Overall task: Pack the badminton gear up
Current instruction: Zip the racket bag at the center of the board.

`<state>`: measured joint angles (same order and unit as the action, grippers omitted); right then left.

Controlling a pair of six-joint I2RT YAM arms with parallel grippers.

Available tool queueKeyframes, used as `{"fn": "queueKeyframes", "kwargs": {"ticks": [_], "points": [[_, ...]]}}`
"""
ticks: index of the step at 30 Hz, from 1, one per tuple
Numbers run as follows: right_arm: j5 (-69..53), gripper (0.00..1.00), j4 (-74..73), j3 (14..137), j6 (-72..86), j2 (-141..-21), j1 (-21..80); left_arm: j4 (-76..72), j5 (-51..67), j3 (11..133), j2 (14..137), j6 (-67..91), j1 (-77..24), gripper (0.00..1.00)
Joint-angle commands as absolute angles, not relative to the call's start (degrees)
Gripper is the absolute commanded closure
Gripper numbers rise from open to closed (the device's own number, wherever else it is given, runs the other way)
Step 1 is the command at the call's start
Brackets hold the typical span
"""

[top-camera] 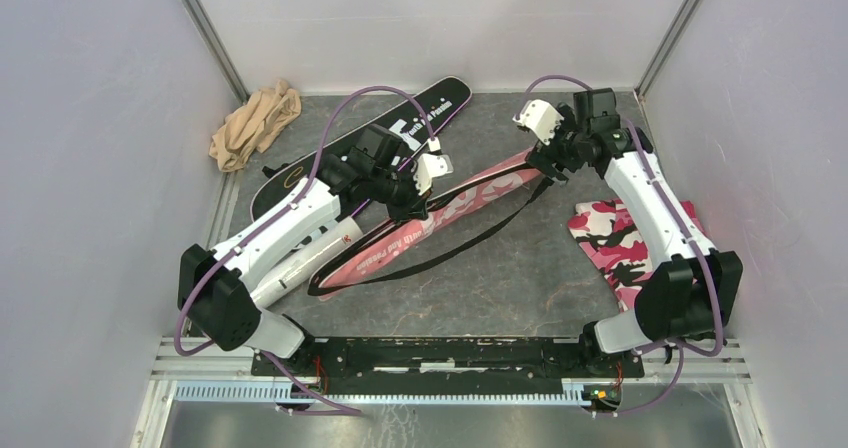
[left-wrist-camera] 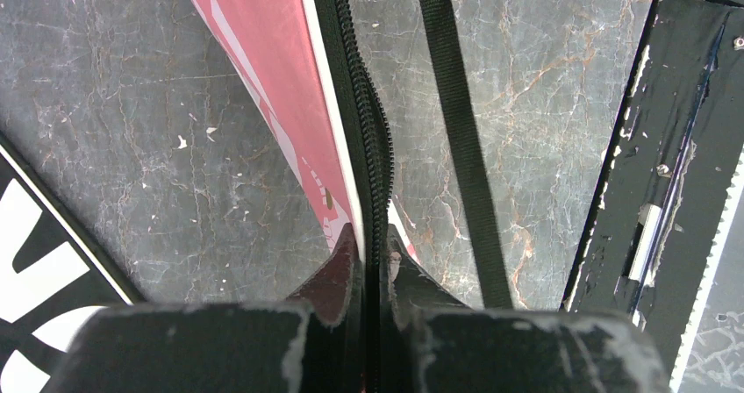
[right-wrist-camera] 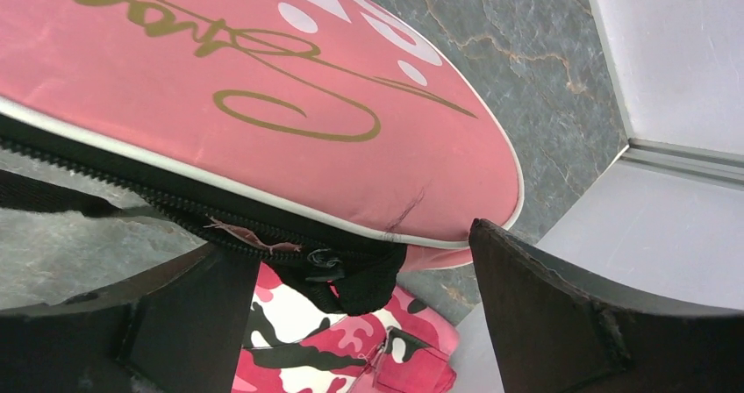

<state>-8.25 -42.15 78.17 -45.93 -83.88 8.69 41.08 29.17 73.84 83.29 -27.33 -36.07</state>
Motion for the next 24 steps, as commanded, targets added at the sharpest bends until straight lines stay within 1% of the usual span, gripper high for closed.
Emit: {"fn": "queueKeyframes", "kwargs": {"ticks": [1, 10, 24], "points": [[-2.78, 0.08, -39.17, 79.02, -48.52, -84.79, 8.82, 38.91, 33.02, 75.21, 80.20, -31.05, -35.95, 0.98], [-0.66, 0.08, -41.13, 82.17, -51.50, -85.08, 8.10, 40.89, 31.63, 75.49, 80.81, -33.04, -35.91, 0.98], [-4.64, 0.10, -49.55, 88.99, -60.60, -89.92, 5.19, 43.77, 31.00, 75.57, 80.68, -36.96, -35.86, 0.98]]}}
